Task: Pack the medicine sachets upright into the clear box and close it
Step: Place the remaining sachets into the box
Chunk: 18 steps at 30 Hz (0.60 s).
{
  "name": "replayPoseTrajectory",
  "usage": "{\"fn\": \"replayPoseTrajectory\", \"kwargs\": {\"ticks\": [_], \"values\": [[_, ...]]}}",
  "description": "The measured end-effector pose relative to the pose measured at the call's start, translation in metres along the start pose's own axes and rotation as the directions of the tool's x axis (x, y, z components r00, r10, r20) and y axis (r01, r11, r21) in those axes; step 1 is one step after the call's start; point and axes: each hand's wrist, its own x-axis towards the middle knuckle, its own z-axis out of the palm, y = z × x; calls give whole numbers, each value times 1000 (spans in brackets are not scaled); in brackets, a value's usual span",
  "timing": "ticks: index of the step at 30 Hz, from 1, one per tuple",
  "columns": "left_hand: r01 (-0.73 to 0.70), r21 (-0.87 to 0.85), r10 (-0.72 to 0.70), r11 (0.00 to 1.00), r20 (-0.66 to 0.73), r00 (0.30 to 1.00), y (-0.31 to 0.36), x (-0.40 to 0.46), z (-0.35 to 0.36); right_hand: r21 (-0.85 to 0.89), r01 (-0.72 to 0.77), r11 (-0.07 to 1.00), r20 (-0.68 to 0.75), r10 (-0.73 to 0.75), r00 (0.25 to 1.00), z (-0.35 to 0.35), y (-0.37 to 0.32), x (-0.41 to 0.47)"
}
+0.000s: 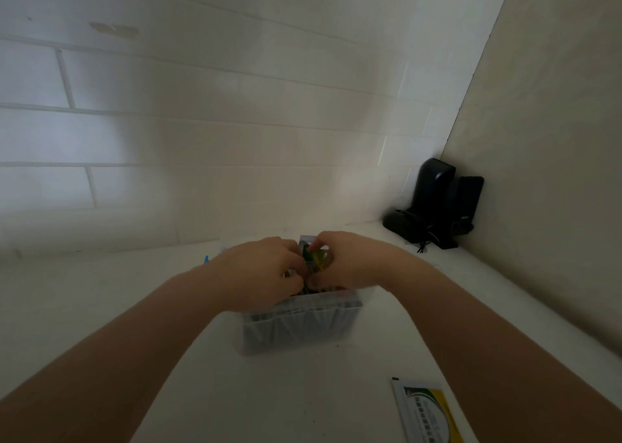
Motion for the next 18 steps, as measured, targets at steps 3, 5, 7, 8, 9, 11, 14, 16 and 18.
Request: {"fn": "replayPoseTrajectory", "kwargs": {"ticks": [3, 5, 7, 8, 9, 11, 14, 16, 18], "values": [[5, 16, -5, 1000, 25, 1000, 0, 0, 0, 123, -36, 992, -19, 39, 999, -2, 4, -3], [10, 33, -12, 999, 50, 999, -1, 0, 0, -25, -36, 999, -40, 35, 999, 3, 5, 1], [14, 32, -15, 999, 46, 999, -1, 0, 0, -108, -42, 993, -40, 38, 998, 5, 1, 2], [14, 33, -15, 999, 37, 999, 0, -1, 0, -93, -43, 995, -35, 39, 999, 4, 0, 2], [13, 38, -14, 999, 25, 1000, 2, -2, -1, -60, -41, 997, -34, 39, 999, 2, 0, 2], [-2, 45, 2, 999, 1, 1000, 5, -4, -2, -4, -45, 999, -46, 45, 998, 0, -1, 1], [-14, 19, 15, 1000, -43, 999, 6, -5, -3, -72, -18, 997, 11, 19, 1000, 9, -3, 4], [-11, 11, 12, 1000, -58, 998, 7, -6, -3, -92, 6, 996, 28, -3, 1000, 12, -5, 6], [0, 6, 0, 1000, -74, 997, 7, -7, -3, -80, 14, 997, 21, -13, 1000, 9, -7, 6]]}}
